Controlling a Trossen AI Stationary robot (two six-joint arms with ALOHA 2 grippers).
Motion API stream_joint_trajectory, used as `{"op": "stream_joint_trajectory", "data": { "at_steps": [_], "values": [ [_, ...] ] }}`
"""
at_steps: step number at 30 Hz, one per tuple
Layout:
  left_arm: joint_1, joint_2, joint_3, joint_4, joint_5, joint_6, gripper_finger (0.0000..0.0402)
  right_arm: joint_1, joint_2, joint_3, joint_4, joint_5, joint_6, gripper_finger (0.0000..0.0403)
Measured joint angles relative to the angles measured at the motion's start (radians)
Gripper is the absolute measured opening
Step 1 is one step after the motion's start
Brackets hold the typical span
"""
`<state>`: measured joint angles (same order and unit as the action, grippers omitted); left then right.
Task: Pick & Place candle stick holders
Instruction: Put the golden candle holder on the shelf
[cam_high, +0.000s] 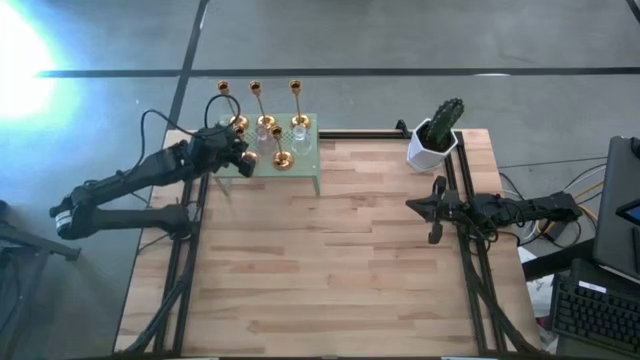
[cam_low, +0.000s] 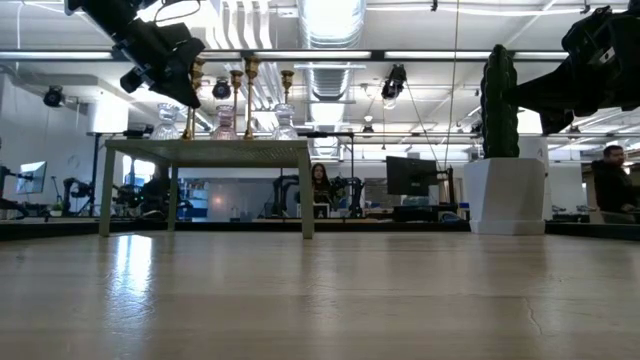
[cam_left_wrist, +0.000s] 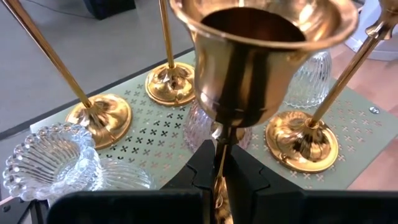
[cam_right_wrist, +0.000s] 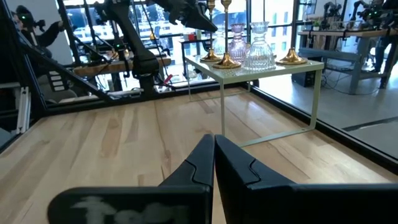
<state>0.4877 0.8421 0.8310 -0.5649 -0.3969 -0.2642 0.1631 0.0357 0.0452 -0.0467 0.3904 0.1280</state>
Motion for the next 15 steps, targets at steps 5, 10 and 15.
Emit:
{"op": "stream_joint_trajectory", "data": {
  "at_steps": [5, 10, 15],
  "values": [
    [0.000, -0.001, 0.000, -0.013, 0.003, -0.016, 0.0019, 0.000, 0.000, 0.000, 0.000, 0.000, 0.000, 0.0008],
    [0.002, -0.003, 0.000, -0.041, 0.008, -0.024, 0.0019, 0.000, 0.000, 0.000, 0.000, 0.000, 0.000, 0.0008],
    [0.002, -0.014, 0.000, -0.055, 0.013, -0.022, 0.0027, 0.000, 0.000, 0.000, 0.000, 0.000, 0.000, 0.0008]
  ]
}}
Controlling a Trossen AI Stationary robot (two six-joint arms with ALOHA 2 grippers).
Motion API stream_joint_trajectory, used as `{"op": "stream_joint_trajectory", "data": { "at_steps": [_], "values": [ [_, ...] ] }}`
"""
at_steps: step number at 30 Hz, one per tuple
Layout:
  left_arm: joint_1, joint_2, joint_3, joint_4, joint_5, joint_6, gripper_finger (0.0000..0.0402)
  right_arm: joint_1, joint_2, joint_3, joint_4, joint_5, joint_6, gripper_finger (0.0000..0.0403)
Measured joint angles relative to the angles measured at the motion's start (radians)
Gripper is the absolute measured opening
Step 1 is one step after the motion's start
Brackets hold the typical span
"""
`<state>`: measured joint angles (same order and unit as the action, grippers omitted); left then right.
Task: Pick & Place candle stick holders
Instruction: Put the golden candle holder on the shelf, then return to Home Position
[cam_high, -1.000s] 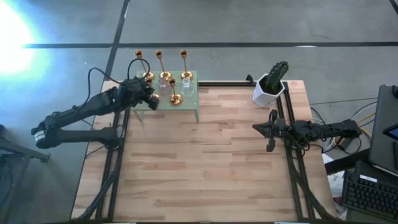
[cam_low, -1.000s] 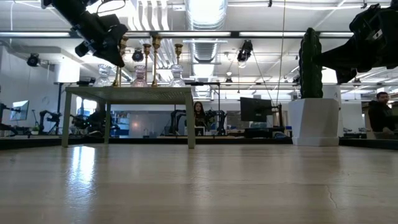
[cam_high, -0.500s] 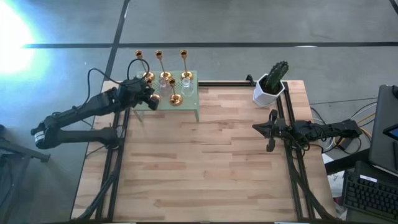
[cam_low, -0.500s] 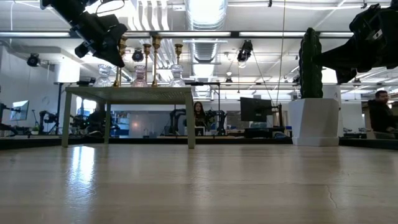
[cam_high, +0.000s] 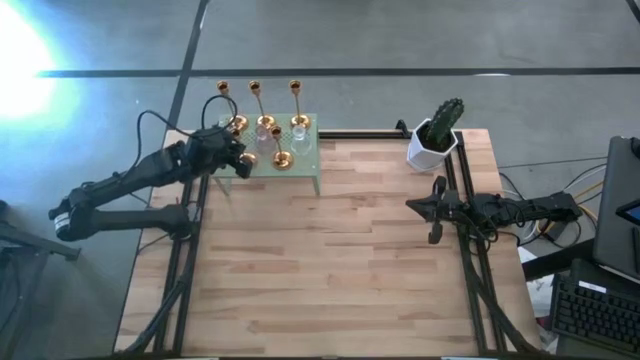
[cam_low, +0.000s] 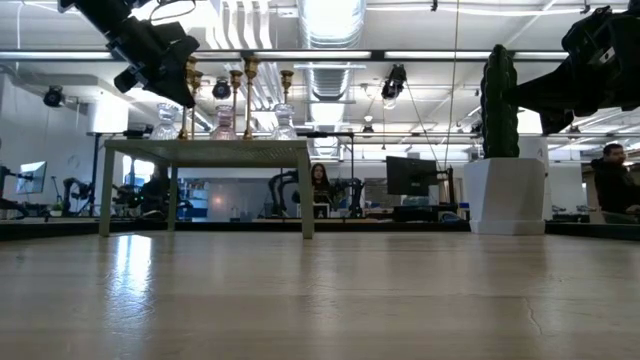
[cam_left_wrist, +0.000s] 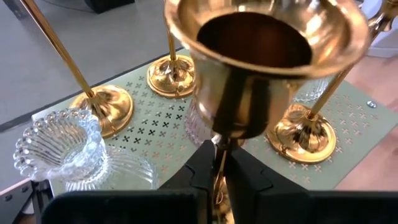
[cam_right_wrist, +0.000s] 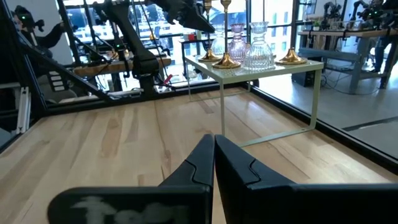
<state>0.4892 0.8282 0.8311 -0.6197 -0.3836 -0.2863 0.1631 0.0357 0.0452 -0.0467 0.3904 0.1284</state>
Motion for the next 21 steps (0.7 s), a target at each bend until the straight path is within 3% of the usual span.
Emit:
{"op": "stream_joint_trajectory", "data": {
  "at_steps": [5, 15, 21],
  "values": [
    [0.000, -0.012, -0.007, -0.023, 0.008, 0.021, 0.0058, 0.000, 0.000, 0.000, 0.000, 0.000, 0.001, 0.0008],
    [0.000, -0.021, -0.003, -0.008, 0.000, 0.042, 0.0069, 0.000, 0.000, 0.000, 0.000, 0.000, 0.000, 0.0008],
    [0.000, -0.039, -0.003, -0.021, 0.000, 0.041, 0.0099, 0.000, 0.000, 0.000, 0.000, 0.000, 0.001, 0.0008]
  ]
}}
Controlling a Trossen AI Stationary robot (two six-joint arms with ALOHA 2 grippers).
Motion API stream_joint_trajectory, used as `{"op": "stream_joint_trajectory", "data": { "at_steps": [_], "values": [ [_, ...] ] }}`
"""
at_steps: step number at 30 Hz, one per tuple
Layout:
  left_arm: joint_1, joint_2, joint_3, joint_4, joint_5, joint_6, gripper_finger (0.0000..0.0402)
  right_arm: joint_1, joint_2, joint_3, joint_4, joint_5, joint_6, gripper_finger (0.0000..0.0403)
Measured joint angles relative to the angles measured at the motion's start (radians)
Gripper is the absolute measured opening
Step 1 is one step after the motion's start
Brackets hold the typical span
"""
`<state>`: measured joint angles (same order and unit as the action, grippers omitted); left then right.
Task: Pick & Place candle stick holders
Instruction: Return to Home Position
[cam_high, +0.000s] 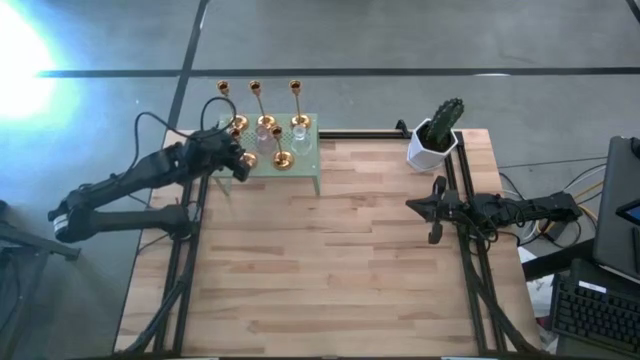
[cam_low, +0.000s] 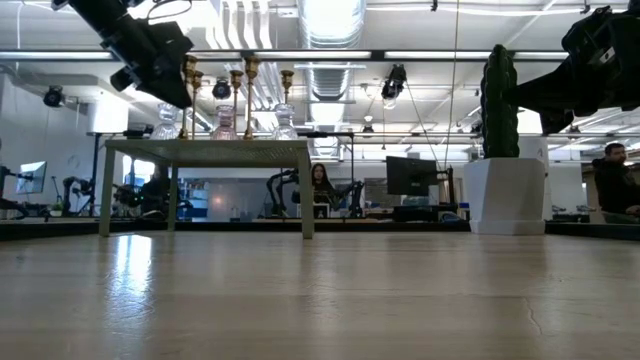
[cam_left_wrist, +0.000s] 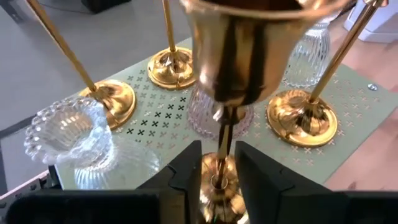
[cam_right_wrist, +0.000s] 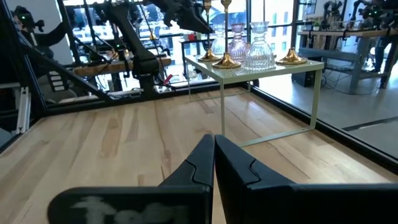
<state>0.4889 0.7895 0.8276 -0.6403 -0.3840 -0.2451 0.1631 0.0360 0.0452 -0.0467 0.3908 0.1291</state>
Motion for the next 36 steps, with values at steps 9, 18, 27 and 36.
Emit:
{"op": "stream_joint_trajectory", "data": {
  "at_steps": [9, 18, 27, 36],
  "values": [
    [-0.001, -0.067, 0.004, -0.090, 0.000, -0.039, 0.0152, 0.000, 0.000, 0.000, 0.000, 0.000, -0.001, 0.0008],
    [-0.001, -0.184, 0.012, -0.143, 0.229, -0.095, 0.0158, 0.000, 0.000, 0.000, 0.000, 0.000, 0.000, 0.0008],
    [-0.008, -0.268, -0.110, 0.028, 0.719, -0.087, 0.0157, 0.000, 0.000, 0.000, 0.000, 0.000, 0.000, 0.0008],
    [-0.029, -0.291, -0.350, 0.638, 0.993, -0.205, 0.0156, 0.000, 0.000, 0.000, 0.000, 0.000, -0.001, 0.0008]
  ]
}}
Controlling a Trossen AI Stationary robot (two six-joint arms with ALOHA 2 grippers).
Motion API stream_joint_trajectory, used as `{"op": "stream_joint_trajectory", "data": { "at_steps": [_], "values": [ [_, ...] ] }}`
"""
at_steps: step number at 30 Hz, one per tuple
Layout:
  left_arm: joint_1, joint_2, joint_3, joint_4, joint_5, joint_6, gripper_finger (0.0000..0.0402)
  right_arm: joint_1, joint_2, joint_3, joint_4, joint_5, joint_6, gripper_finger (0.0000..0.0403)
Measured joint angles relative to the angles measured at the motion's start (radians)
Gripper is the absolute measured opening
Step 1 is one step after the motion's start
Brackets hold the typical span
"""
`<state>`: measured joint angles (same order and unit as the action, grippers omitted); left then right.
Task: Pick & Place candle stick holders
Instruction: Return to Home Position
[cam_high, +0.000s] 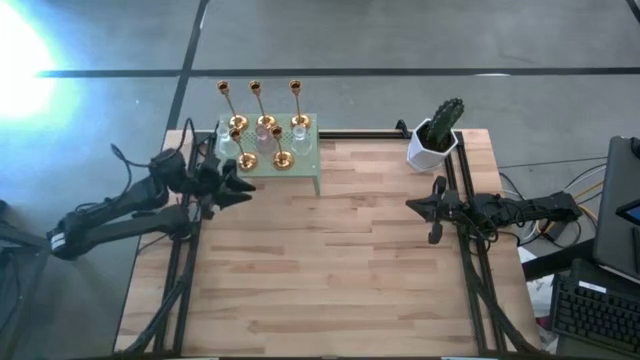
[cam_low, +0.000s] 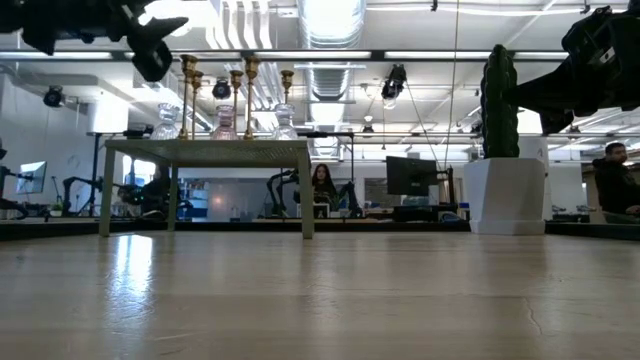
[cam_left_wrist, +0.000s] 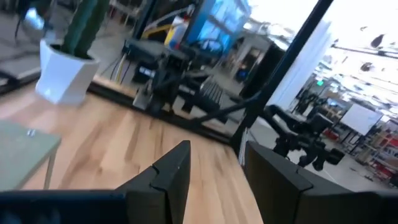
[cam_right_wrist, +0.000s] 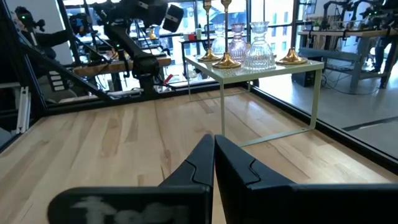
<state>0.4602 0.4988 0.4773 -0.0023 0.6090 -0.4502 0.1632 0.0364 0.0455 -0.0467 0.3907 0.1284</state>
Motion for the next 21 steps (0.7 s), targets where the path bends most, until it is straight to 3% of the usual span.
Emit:
{"op": "stream_joint_trajectory", "data": {
  "at_steps": [5, 8, 11, 15, 21],
  "values": [
    [0.000, -0.001, -0.079, 0.095, 0.024, 0.063, 0.0156, 0.000, 0.000, 0.000, 0.000, 0.000, 0.000, 0.0008],
    [-0.016, -0.023, -0.108, 0.131, 0.130, 0.254, 0.0156, 0.000, 0.000, 0.000, 0.000, 0.000, 0.001, 0.0008],
    [-0.077, -0.041, -0.148, 0.253, 0.213, 0.323, 0.0156, 0.000, 0.000, 0.000, 0.000, 0.000, 0.000, 0.0008],
    [-0.158, -0.101, -0.188, 0.257, 0.213, 0.471, 0.0156, 0.000, -0.001, 0.000, 0.000, 0.000, 0.000, 0.0008],
    [-0.213, -0.249, -0.271, 0.230, 0.125, 0.525, 0.0156, 0.000, -0.001, 0.000, 0.000, 0.000, 0.000, 0.0008]
  ]
}}
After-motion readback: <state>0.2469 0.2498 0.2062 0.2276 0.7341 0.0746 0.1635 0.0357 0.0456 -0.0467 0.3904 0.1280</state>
